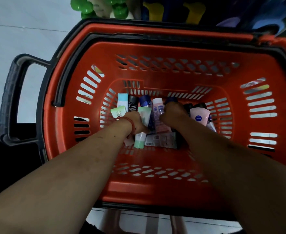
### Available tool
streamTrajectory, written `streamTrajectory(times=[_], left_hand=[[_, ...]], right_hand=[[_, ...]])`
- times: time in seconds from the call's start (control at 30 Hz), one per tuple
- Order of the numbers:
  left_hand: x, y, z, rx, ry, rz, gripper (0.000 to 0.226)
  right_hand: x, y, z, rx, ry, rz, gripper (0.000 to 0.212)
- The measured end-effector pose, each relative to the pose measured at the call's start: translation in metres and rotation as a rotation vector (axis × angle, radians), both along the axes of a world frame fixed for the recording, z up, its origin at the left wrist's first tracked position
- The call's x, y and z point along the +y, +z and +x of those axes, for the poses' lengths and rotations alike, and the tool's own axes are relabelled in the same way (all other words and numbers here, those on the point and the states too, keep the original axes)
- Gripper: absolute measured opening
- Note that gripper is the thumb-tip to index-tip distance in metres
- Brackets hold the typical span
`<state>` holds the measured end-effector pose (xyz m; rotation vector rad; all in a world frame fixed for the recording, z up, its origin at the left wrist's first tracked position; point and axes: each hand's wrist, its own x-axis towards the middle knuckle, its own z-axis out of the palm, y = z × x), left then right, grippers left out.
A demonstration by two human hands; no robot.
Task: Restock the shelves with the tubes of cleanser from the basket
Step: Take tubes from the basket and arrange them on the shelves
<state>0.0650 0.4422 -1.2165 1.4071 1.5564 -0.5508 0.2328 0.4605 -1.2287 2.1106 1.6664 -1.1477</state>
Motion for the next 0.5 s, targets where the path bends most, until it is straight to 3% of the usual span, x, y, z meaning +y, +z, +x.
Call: streamTrajectory(times=[0.2,0.3,0.5], left_hand=[[-0.011,-0.003,0.003,-0.001,0.160,-0.043,0.081],[-0.009,-0.003,-0.001,-0.056,0.263,-0.044,0.079],[-0.001,0.000,-0.004,-0.191,0.440,0.052,0.068]], right_hand=[[-0.001,-0.003,-0.014,-0.033,0.044,-0.037,0.044],[-0.012,-0.011,-0.015,-0.047,-0.004,0.017,0.041],[-0.011,-0.022,-0.012,0.106,-0.143,-0.027,0.032]])
